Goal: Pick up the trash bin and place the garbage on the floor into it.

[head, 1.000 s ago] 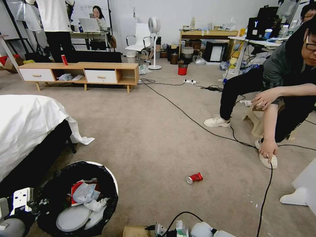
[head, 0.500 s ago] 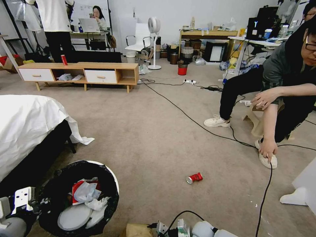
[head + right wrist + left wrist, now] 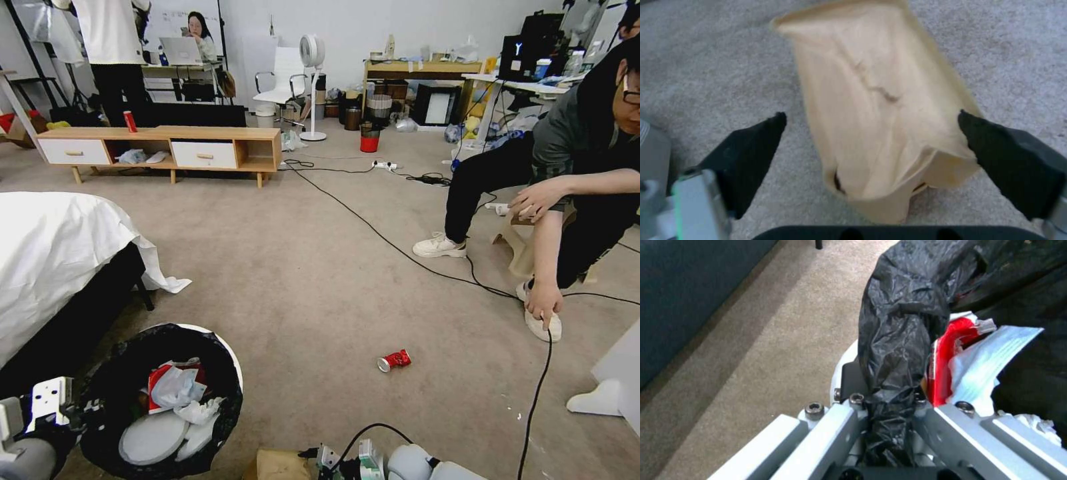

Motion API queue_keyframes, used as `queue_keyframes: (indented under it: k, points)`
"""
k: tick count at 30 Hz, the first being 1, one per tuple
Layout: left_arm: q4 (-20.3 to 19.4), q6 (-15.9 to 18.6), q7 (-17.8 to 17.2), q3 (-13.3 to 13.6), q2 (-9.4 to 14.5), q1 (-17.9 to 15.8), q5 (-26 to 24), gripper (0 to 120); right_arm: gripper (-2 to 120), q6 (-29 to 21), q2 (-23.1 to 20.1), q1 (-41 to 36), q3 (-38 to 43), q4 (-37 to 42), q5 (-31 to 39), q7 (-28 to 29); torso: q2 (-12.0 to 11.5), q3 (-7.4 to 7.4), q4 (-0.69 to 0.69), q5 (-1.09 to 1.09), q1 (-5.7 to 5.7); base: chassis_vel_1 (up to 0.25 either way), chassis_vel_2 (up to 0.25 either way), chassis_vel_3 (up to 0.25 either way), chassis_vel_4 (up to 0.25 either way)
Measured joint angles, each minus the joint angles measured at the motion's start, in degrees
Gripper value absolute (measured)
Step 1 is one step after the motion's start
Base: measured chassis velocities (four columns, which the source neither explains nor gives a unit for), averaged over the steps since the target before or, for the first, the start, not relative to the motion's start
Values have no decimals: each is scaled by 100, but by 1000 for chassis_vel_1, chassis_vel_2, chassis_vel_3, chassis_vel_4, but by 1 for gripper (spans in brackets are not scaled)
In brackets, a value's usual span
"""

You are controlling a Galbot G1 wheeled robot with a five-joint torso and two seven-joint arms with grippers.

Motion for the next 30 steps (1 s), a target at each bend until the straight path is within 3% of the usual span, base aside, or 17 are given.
queue_keyframes:
  k: [11,16,19,21,25,26,30]
  points:
    - [1,0,-11,-16,8,-9,-26,1,60,-112,-22,71,-5,-68,91,-101,0,0,0,0,0,0,0,0,0]
    - [2,0,-17,-12,12,-21,-31,1,38,-122,-65,66,0,-56,99,-137,0,0,0,0,0,0,0,0,0]
    - [1,0,-19,-12,13,-23,-33,1,32,-122,-85,64,1,-53,100,-155,0,0,0,0,0,0,0,0,0]
    - [2,0,-19,-12,12,-23,-36,1,18,-123,-113,62,2,-50,101,-171,0,0,0,0,0,0,0,0,0]
    - [1,0,-19,-12,9,-23,-37,1,8,-128,-130,61,1,-43,103,-180,0,0,0,0,0,0,0,0,0]
    - [1,0,-19,-14,9,-27,-37,1,1,-134,-153,60,-7,-27,115,-188,0,0,0,1,0,0,0,0,0]
    - [1,0,-20,-19,9,-32,-41,1,0,-144,-194,61,-19,-4,134,-196,0,0,0,0,0,0,0,0,0]
